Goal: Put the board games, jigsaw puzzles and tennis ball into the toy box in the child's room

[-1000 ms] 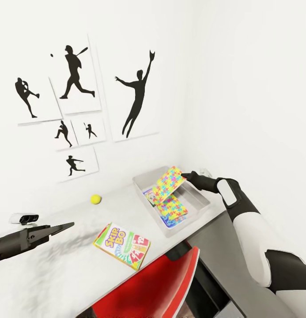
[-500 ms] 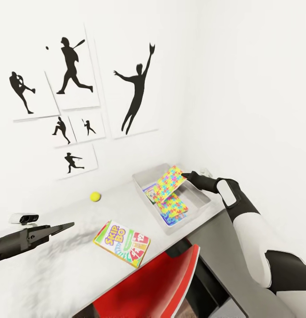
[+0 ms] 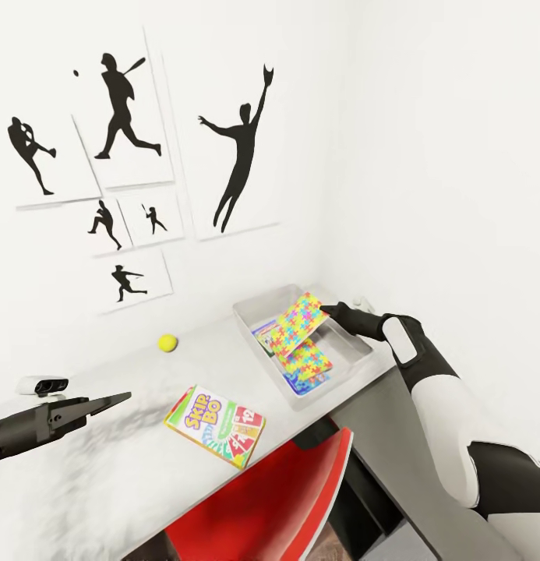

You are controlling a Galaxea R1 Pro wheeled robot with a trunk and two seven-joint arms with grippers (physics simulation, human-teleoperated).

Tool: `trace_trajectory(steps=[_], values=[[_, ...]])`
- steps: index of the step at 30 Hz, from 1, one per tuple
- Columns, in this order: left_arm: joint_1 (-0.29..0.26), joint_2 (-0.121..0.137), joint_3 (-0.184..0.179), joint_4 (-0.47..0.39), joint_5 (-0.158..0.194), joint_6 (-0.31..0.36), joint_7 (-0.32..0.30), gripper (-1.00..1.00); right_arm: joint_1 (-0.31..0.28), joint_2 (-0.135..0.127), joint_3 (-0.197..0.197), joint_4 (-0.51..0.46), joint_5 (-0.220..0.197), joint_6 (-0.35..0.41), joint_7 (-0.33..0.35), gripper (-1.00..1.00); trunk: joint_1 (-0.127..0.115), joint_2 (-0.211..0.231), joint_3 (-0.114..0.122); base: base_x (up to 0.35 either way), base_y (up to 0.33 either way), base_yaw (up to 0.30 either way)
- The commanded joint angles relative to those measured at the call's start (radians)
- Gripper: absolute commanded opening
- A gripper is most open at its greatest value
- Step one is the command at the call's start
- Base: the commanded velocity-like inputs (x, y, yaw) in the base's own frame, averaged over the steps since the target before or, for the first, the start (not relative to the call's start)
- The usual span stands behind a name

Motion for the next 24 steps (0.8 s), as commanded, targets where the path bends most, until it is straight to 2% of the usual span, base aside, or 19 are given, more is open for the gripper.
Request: trace_trajectory(steps=[1,12,13,24], values=[[-0.001,0.0,0.0,0.0,-0.001,0.011,-0.004,1.0,-0.001,0.0,-0.004,0.0,0.001,0.006,0.004,-1.0,0.001,-0.002,-0.002,0.0,0.0,0.0],[-0.001,0.0,0.0,0.0,-0.001,0.011,-0.004,1.0,-0.002,-0.001,-0.005,-0.001,0.001,0.009,0.006,-1.0,0.001,-0.002,-0.003,0.0,0.0,0.0],[-0.001,0.0,0.0,0.0,-0.001,0.011,-0.004,1.0,-0.002,-0.001,-0.005,0.0,0.001,0.009,0.006,1.0,0.001,-0.002,-0.003,0.0,0.0,0.0],[-0.001,0.0,0.0,0.0,-0.001,0.011,-0.004,1.0,-0.001,-0.008,-0.005,0.0,0.009,0.007,0.004,1.0,0.001,-0.002,-0.003,0.0,0.0,0.0]])
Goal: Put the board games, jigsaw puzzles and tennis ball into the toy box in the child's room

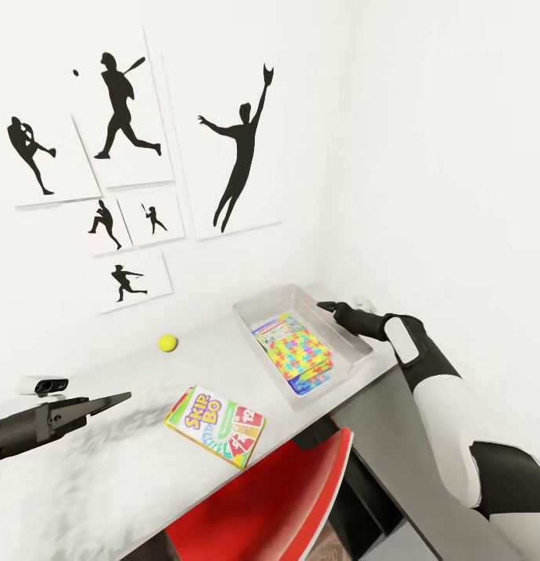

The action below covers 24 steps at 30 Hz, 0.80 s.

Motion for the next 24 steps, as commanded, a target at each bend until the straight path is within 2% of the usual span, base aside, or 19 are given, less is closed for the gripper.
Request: trace_trajectory(steps=[1,13,18,24], values=[[-0.001,0.0,0.0,0.0,-0.001,0.011,-0.004,1.0,-0.001,0.0,-0.004,0.0,0.001,0.006,0.003,1.0,0.001,-0.002,-0.002,0.0,0.0,0.0],[-0.001,0.0,0.0,0.0,-0.001,0.011,-0.004,1.0,0.002,-0.002,-0.006,-0.015,0.0,0.014,0.015,1.0,0.001,-0.002,-0.001,0.0,0.0,0.0],[-0.001,0.0,0.0,0.0,-0.001,0.011,-0.004,1.0,0.002,-0.001,-0.009,-0.09,-0.004,0.068,0.036,1.0,0.001,-0.002,0.006,0.0,0.0,0.0],[-0.001,0.0,0.0,0.0,-0.001,0.011,-0.004,1.0,0.002,0.0,-0.011,-0.132,-0.007,0.085,0.048,1.0,0.001,-0.002,0.016,-0.12,0.051,0.0]])
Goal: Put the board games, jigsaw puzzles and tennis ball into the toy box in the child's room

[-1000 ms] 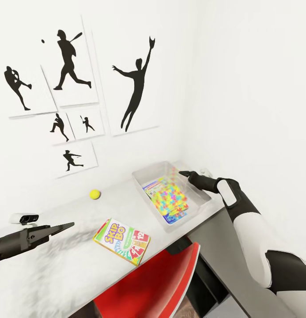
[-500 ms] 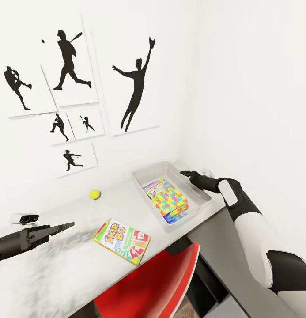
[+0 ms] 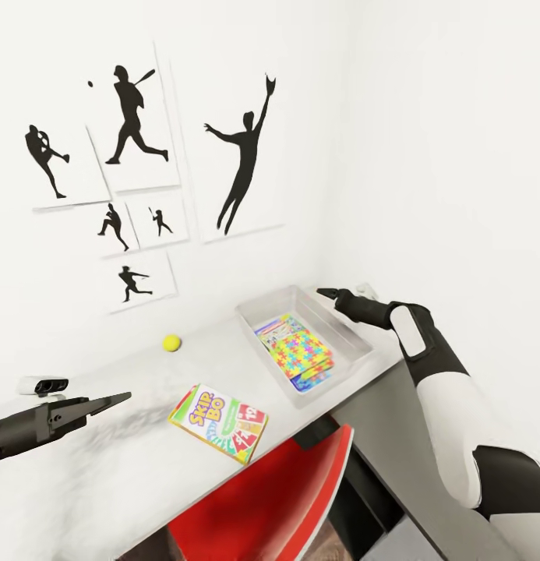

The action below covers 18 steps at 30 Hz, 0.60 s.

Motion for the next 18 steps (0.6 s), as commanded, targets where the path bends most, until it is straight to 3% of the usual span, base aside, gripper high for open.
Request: trace_trajectory(steps=[1,13,18], values=[[-0.001,0.0,0.0,0.0,-0.001,0.011,-0.004,1.0,-0.001,0.001,-0.003,-0.001,0.002,0.006,0.005,1.0,0.0,-0.002,-0.001,-0.217,0.11,0.0],[-0.001,0.0,0.0,0.0,-0.001,0.011,-0.004,1.0,-0.001,0.004,0.0,-0.005,0.001,0.006,0.006,1.0,0.0,-0.002,0.014,-0.247,0.133,0.003],[-0.001,0.0,0.0,0.0,-0.001,0.011,-0.004,1.0,-0.001,0.013,0.002,-0.006,0.009,0.004,0.004,1.0,0.0,-0.002,0.014,-0.083,0.045,0.001]])
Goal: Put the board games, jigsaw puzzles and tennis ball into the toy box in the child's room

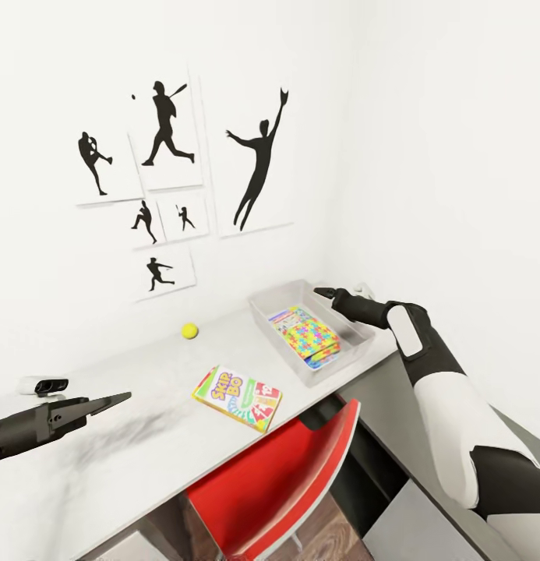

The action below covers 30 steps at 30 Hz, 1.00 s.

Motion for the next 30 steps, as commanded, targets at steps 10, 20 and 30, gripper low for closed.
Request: trace_trajectory(steps=[10,20,30], values=[[-0.001,0.001,0.0,0.0,-0.001,0.011,-0.004,1.0,-0.001,0.005,-0.003,0.0,0.004,0.005,-0.002,1.0,0.001,-0.002,-0.001,-0.01,0.006,0.005],[-0.001,0.0,0.0,0.0,-0.001,0.011,-0.004,1.0,-0.001,0.008,0.0,0.0,0.006,0.005,-0.007,1.0,0.001,-0.002,0.007,-0.001,0.0,0.176],[-0.001,0.0,0.0,0.0,-0.001,0.011,-0.004,1.0,-0.001,0.009,0.013,-0.002,0.008,0.005,-0.019,1.0,0.001,-0.002,0.008,0.0,0.0,0.075]])
